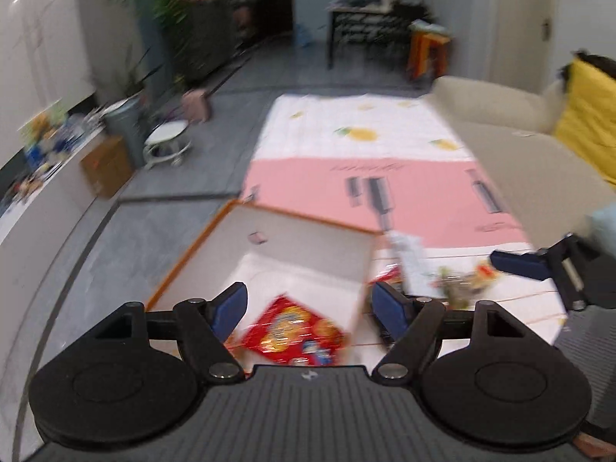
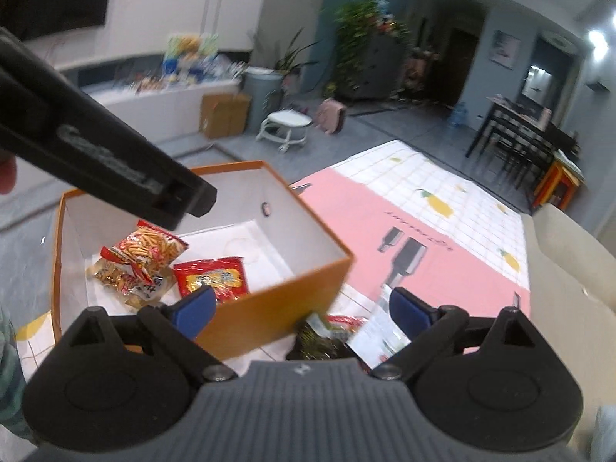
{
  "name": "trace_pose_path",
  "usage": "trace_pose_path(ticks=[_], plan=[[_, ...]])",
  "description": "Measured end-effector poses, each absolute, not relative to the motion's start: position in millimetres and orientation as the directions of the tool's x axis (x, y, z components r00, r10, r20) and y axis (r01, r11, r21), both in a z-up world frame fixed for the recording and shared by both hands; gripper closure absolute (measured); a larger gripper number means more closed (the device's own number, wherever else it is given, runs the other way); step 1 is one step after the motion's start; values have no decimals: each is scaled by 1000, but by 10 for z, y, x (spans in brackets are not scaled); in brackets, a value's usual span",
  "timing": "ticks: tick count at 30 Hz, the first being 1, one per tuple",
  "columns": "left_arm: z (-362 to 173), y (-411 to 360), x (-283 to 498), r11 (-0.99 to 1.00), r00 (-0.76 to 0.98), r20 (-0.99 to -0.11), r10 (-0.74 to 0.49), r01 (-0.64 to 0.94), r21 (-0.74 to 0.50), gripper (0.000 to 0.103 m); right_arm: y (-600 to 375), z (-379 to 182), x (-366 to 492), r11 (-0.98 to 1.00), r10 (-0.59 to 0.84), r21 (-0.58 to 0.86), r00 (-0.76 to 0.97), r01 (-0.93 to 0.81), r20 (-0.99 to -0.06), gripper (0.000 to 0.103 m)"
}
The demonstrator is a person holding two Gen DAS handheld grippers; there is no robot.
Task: Organize snacks
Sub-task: 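Withdraw both tools from the box back toward the remaining snacks, then grasp the green sausage with the left tool while the right tool grasps the clear nut bag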
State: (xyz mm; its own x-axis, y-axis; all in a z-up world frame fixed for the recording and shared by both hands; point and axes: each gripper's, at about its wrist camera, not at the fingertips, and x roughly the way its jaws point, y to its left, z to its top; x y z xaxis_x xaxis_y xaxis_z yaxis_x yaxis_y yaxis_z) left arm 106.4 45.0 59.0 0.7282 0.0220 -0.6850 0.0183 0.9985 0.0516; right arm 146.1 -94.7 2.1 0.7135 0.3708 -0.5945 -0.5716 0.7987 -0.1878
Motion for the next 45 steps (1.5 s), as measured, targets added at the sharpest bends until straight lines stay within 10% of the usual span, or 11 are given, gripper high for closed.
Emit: trace_pose_path(ticks=[9,30,45], plan=[[199,-226,958,972,695,-711,-102,222,78,16,-1821,-293,1156,904,317,-45,736,-426,-598,9],[-1055,-471,1107,924,569,-822,33,296,241,31,-2156,-1079,1375,942,184,-91,721,-324,-668,21],[-1317,-333,1239,957,533,-846,36,225,183,68,-1984,-1205,1562,932,192,-119,746,-342,-637,33]])
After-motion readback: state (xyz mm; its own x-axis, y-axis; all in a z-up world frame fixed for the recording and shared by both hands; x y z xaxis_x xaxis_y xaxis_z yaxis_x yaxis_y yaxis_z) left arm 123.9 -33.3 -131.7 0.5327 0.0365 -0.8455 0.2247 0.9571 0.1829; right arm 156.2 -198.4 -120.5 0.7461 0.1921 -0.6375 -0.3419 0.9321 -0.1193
